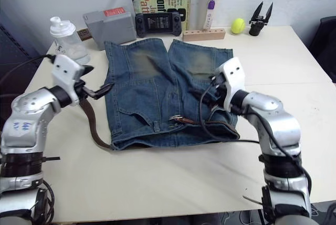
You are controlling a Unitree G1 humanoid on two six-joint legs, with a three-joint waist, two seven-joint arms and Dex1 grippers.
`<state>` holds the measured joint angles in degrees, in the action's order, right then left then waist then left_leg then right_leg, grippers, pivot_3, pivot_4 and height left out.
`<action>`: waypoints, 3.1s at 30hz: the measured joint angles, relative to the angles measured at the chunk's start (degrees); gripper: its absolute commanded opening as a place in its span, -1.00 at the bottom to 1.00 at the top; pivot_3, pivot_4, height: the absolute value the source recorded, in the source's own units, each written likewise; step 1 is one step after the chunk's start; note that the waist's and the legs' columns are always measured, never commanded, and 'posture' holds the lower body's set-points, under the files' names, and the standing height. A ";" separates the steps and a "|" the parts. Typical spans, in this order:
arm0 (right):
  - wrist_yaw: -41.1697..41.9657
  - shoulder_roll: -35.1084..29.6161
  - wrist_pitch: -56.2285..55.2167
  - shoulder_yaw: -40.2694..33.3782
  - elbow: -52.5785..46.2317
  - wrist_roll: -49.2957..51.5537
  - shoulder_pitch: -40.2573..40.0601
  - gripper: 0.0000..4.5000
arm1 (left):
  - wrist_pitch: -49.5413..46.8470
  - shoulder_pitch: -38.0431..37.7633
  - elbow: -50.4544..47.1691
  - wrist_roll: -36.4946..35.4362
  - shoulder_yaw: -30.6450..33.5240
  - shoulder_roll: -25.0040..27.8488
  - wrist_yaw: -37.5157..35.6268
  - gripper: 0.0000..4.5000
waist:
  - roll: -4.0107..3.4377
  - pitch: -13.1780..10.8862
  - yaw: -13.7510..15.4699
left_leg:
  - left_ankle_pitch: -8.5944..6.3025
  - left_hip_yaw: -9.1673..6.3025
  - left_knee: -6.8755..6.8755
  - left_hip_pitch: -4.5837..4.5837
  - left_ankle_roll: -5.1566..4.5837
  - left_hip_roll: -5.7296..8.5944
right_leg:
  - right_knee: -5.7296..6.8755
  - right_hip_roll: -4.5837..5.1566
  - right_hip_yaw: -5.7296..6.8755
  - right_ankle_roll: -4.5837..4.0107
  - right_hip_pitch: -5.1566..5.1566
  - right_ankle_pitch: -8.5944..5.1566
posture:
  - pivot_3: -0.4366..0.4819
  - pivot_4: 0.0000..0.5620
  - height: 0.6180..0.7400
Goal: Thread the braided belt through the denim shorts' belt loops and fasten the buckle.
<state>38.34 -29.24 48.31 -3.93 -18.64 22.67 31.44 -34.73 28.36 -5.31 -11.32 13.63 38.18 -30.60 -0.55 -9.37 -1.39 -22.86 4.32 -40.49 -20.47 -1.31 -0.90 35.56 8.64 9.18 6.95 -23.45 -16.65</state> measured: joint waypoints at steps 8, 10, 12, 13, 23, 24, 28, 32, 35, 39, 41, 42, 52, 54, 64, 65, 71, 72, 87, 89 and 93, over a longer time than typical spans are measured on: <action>8.72 -7.08 -2.86 5.92 -11.48 3.68 -10.44 1.00 | -18.28 0.31 1.23 -1.84 7.05 -2.23 10.81 0.99 | 0.38 -0.24 1.73 | 0.00 0.00 -0.15 0.00 0.00 0.01 | -0.05 -0.02 -0.04 0.00 0.08 0.00 | -0.05 -0.47 0.85; 9.88 -8.72 -4.59 5.93 -13.51 3.78 -11.92 1.00 | -22.04 2.93 2.38 -2.42 9.28 -3.27 13.09 0.99 | 0.54 -0.33 2.08 | 0.00 0.00 -0.16 0.00 0.00 0.01 | -0.05 -0.02 -0.04 0.00 0.10 0.00 | -0.05 -0.47 0.85; 10.92 -10.04 -6.37 6.05 -15.14 3.77 -13.43 1.00 | -25.09 5.51 4.08 -3.17 10.51 -4.18 15.08 0.99 | 0.63 -0.36 2.44 | 0.00 0.00 -0.17 0.00 0.00 0.01 | -0.06 -0.03 -0.04 0.00 0.10 0.00 | -0.05 -0.47 0.85; 11.13 -10.52 -6.84 6.13 -15.45 3.77 -13.94 1.00 | -25.73 5.94 4.33 -3.18 10.64 -4.49 15.69 0.99 | 0.63 -0.36 2.56 | 0.00 0.01 -0.17 0.01 0.01 0.02 | -0.06 -0.03 -0.04 0.00 0.10 0.00 | -0.05 -0.47 0.85; 8.47 -10.56 -8.21 8.11 -17.06 3.13 -16.26 1.00 | -25.63 9.46 16.10 -1.07 7.88 -8.90 22.92 0.99 | 0.73 -0.42 2.72 | 0.01 0.07 -0.21 0.01 0.03 -0.01 | -0.04 -0.07 -0.02 0.00 0.10 0.00 | -0.05 -0.47 0.85; 7.98 -10.54 -8.21 8.14 -17.19 3.11 -16.36 1.00 | -24.01 9.71 17.47 -0.81 7.31 -8.94 23.03 0.99 | 0.73 -0.42 2.73 | 0.01 0.10 -0.21 0.04 0.03 -0.01 | -0.04 -0.07 -0.04 0.00 0.11 0.00 | -0.05 -0.47 0.85; 6.93 -10.54 -8.21 8.89 -17.27 3.01 -17.18 1.00 | -20.85 9.41 19.17 -0.07 6.09 -9.37 24.25 0.88 | 0.72 -0.41 2.76 | 0.03 0.12 -0.23 0.16 0.06 -0.01 | -0.04 -0.06 -0.08 0.00 0.25 0.00 | -0.05 -0.47 0.85; 5.96 -10.54 -8.20 9.01 -17.26 3.03 -17.19 1.00 | -19.67 6.99 16.82 0.38 7.17 -10.16 26.35 0.20 | 0.69 -0.40 2.59 | 0.03 0.11 -0.18 0.24 0.06 -0.03 | -0.05 -0.06 -0.08 -0.01 0.31 0.00 | -0.05 -0.47 0.85; 5.51 -10.54 -8.20 9.01 -17.26 3.02 -17.16 1.00 | -19.90 5.06 13.45 -0.13 8.67 -11.27 27.18 -0.39 | 0.70 -0.40 2.66 | 0.03 0.06 -0.17 0.21 0.06 -0.02 | -0.07 -0.06 -0.05 0.00 0.31 0.00 | -0.05 -0.47 0.85; 5.05 -10.54 -8.22 9.01 -17.23 3.02 -17.02 1.00 | -19.87 3.41 10.19 -1.99 10.45 -13.67 27.27 -0.98 | 0.73 -0.42 2.94 | 0.03 -0.08 -0.32 0.15 0.06 0.00 | -0.13 -0.04 -0.03 0.00 0.42 0.00 | -0.05 -0.47 0.85; 4.78 -10.52 -8.23 9.17 -17.14 2.97 -16.85 1.00 | -18.63 2.26 8.36 -2.75 10.57 -14.74 26.71 -0.98 | 0.75 -0.43 2.87 | 0.03 -0.10 -0.33 0.14 0.06 0.00 | -0.17 -0.04 -0.03 0.00 0.45 0.00 | -0.05 -0.47 0.85; 4.68 -10.48 -8.24 9.40 -16.96 2.78 -16.52 1.00 | -16.98 1.94 8.06 -3.10 10.47 -15.23 26.15 -0.98 | 0.76 -0.43 2.87 | 0.03 -0.13 -0.34 0.14 0.06 -0.01 | -0.17 -0.05 -0.01 0.00 0.46 0.00 | -0.05 -0.47 0.85; 3.54 -10.00 -9.26 9.85 -15.38 1.19 -15.43 1.00 | 5.01 -1.16 -2.17 -3.29 4.75 -11.30 13.87 -0.98 | 0.86 -0.51 2.81 | 0.03 -0.22 -0.38 0.03 0.06 -0.02 | -0.32 -0.05 0.05 0.00 0.47 0.00 | -0.05 -0.47 0.85; 3.07 -9.51 -9.52 9.93 -15.25 0.73 -14.77 1.00 | 7.27 -1.19 -7.96 -8.44 4.32 -10.45 7.23 -0.98 | 0.82 -0.53 2.68 | 0.03 -0.26 -0.37 0.04 0.06 -0.04 | -0.41 -0.06 0.05 0.00 0.55 0.00 | -0.05 -0.47 0.85; 1.85 -8.15 -16.46 11.50 -9.87 -5.55 -10.82 1.00 | -3.60 -4.69 -6.92 -28.01 -1.34 7.25 -27.43 -0.98 | 0.43 -0.76 2.03 | 0.03 -0.21 -0.27 0.09 0.07 -0.04 | -0.47 -0.17 0.07 0.01 0.57 -0.01 | -0.05 -0.47 0.85; 1.82 -8.16 -18.28 12.01 -9.03 -7.09 -10.56 1.00 | -3.35 -4.17 -3.99 -27.44 -3.18 8.14 -30.38 -0.98 | 0.42 -0.76 2.25 | 0.03 -0.21 -0.23 0.08 0.07 -0.04 | -0.51 -0.18 0.09 0.01 0.57 -0.01 | -0.05 -0.47 0.85; 1.73 -6.99 -24.64 15.91 -7.54 -12.58 -12.19 1.00 | 0.14 0.30 5.67 -23.41 -12.19 7.64 -40.22 -0.98 | 0.40 -0.78 2.62 | 0.03 0.19 -0.18 0.01 0.07 -0.02 | -0.60 -0.22 0.08 0.03 0.57 -0.02 | -0.05 -0.47 0.85; 1.13 -7.42 -28.24 17.54 -6.97 -16.00 -12.15 1.00 | -0.24 1.55 5.83 -23.46 -13.06 6.87 -41.13 -0.98 | 0.41 -0.78 2.64 | 0.03 0.18 -0.19 0.01 0.07 -0.02 | -0.60 -0.22 0.08 0.03 0.57 -0.02 | -0.05 -0.47 0.85; -19.19 1.75 -66.31 28.43 6.35 -49.52 -10.18 1.00 | -9.32 5.55 3.41 -27.44 -18.43 4.53 -49.87 -0.98 | 0.36 -0.80 1.02 | 0.04 -0.32 -0.07 0.05 0.09 -0.05 | -0.57 -0.22 0.00 0.06 0.53 -0.08 | -0.05 -0.47 0.85; -20.04 3.33 -68.23 28.53 7.64 -49.95 -10.01 1.00 | -10.07 5.55 3.36 -27.69 -18.43 4.41 -49.87 -0.98 | 0.36 -0.80 1.25 | 0.04 -0.43 -0.14 0.04 0.09 -0.04 | -0.54 -0.22 0.00 0.06 0.59 -0.08 | -0.05 -0.47 0.85; -21.56 5.40 -69.35 28.34 9.22 -50.46 -9.94 0.79 | -10.32 5.00 3.17 -27.70 -18.47 4.40 -49.88 -1.00 | 0.35 -0.81 1.21 | 0.05 -0.46 -0.16 0.04 0.09 -0.04 | -0.54 -0.21 -0.04 0.06 0.61 -0.08 | -0.05 -0.47 0.85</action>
<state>16.78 -23.84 -21.04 24.41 -9.42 -27.80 21.50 -45.05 33.36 -2.15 -39.02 -4.84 42.59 -80.48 -0.19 -10.17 -0.18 -22.82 3.86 -40.65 -20.43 -1.22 -0.94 35.02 8.42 9.14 7.00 -22.84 -16.72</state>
